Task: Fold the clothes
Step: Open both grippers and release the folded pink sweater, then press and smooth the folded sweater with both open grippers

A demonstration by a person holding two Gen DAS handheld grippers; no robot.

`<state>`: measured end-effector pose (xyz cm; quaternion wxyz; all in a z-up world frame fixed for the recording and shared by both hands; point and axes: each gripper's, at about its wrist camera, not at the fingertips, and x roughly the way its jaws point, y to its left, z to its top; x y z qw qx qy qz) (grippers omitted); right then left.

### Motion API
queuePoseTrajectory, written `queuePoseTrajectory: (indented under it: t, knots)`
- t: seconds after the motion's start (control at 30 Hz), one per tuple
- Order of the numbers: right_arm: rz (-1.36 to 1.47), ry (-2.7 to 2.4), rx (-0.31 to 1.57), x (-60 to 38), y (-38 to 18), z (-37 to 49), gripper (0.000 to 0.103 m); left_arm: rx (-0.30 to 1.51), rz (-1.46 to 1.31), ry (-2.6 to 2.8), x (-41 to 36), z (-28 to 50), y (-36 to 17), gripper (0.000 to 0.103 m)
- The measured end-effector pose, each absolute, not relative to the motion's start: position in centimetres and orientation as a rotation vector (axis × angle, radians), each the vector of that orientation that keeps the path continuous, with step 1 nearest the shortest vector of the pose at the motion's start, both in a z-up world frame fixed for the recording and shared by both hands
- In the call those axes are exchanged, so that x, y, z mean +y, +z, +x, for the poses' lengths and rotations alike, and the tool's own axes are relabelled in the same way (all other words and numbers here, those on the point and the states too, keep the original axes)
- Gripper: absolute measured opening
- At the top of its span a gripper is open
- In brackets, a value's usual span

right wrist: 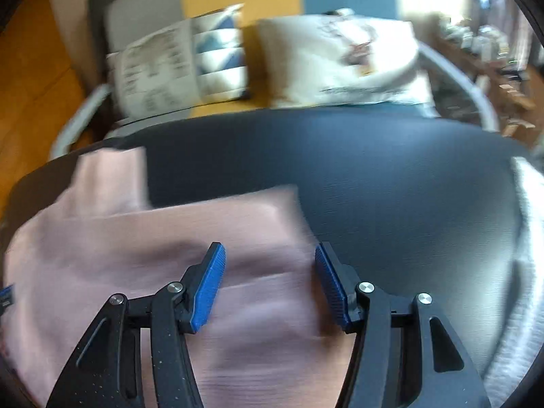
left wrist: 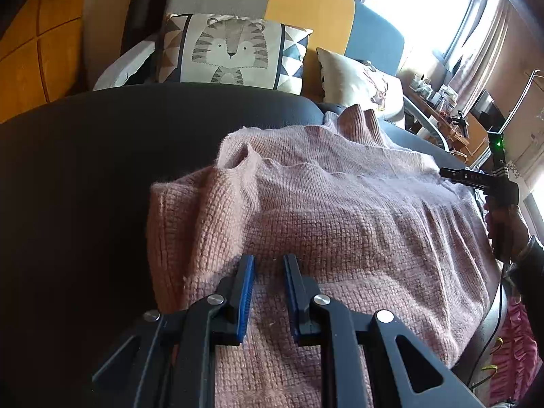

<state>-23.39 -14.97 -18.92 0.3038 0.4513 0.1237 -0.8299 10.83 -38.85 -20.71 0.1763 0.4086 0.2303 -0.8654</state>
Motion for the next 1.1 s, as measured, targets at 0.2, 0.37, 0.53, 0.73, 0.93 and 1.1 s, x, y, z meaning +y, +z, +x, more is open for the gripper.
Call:
queuePoseTrajectory:
  t: [0.2,0.37,0.53,0.73,0.93,1.1]
  knots:
    - [1.032,-2.187,0.326,-12.9,-15.6,-18.4,0.059,0.611,1.155,-2.415,-38.3,10.9,-19.1,0.017]
    - [0.913,-2.059,0.347,-12.7,-14.7,-11.9,0.059,0.517,1.094,-2.436,-37.2,11.0,-16.8,0.018]
    - [1.079,-2.066,0.353,-12.2,-19.5,-12.4,0.059,0.542,1.161,-2.359,-38.8,10.3,-19.6,0.018]
    - [1.072,-2.066,0.385,-12.4,-19.3,-12.3,0.059,0.590,1.137,-2.364,-39.9,11.1,-19.5,0.018]
    - [0.983,-2.077,0.251,-12.9,-16.2,-9.9,0.059,0.556,1.047,-2.412,-38.6,12.0,-16.6,0.018]
    - [0.995,-1.986,0.364,-15.3,-18.7,-6.4,0.059,0.548,1.158,-2.336,-38.8,11.3,-19.3,0.018]
